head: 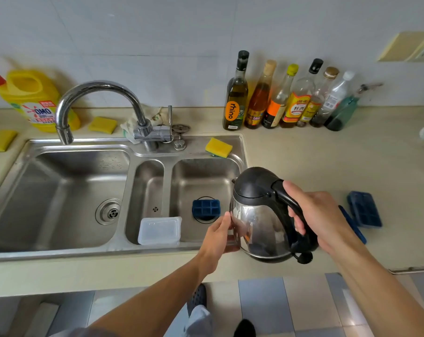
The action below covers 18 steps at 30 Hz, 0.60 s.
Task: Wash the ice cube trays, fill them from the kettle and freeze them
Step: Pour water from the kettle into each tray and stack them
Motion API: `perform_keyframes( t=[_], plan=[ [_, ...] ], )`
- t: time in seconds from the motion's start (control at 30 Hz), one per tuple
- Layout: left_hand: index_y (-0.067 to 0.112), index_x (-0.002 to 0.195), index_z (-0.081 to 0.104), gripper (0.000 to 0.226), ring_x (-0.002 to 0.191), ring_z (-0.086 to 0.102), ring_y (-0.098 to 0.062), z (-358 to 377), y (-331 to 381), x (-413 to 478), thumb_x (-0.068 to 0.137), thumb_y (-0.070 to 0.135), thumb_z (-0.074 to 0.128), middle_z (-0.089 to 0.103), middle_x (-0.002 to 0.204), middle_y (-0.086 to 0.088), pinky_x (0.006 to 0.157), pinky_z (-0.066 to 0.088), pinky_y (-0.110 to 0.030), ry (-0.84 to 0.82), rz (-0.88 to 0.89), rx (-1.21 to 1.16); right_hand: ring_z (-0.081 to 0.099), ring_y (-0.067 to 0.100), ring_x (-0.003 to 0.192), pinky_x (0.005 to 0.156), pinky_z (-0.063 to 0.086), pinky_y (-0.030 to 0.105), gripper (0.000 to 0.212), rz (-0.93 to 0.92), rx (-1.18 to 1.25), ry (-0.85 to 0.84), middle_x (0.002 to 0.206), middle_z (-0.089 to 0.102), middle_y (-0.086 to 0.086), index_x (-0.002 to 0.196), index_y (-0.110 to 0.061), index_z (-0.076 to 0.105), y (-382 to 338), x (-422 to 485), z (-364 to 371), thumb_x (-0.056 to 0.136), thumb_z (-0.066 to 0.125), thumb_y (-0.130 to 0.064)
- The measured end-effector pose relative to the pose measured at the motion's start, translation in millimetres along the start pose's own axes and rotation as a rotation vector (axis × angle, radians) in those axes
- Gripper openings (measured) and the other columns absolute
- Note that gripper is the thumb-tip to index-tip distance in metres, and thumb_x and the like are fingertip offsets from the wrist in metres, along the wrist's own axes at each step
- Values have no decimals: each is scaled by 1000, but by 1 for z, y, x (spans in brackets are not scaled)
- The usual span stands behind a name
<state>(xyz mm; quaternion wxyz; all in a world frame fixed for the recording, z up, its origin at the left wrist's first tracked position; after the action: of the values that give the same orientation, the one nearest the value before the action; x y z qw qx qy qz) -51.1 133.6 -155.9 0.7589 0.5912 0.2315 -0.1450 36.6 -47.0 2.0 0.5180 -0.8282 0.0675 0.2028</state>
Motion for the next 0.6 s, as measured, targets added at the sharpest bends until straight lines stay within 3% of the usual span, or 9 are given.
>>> perform_keyframes(
  t=[0.6],
  plan=[
    [17,79,65,59,98,73,-22,-12,6,-2,106,55,29,74,106,-5,78,60,-29,-39,-15,-89,43,21,41,51,42,30,64,1,-66,-10,46,49,10,47,-14,60,-23,2,13,90,63,-62]
  ],
)
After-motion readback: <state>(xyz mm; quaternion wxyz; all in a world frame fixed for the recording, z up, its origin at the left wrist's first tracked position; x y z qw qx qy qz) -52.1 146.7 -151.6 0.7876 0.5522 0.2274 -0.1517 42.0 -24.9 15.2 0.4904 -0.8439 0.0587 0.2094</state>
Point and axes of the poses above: each hand's wrist, its own x-axis towards the middle knuckle, its own z-axis out of the palm, y = z × x, the point moved 4 cm from there along x, towards the middle knuckle
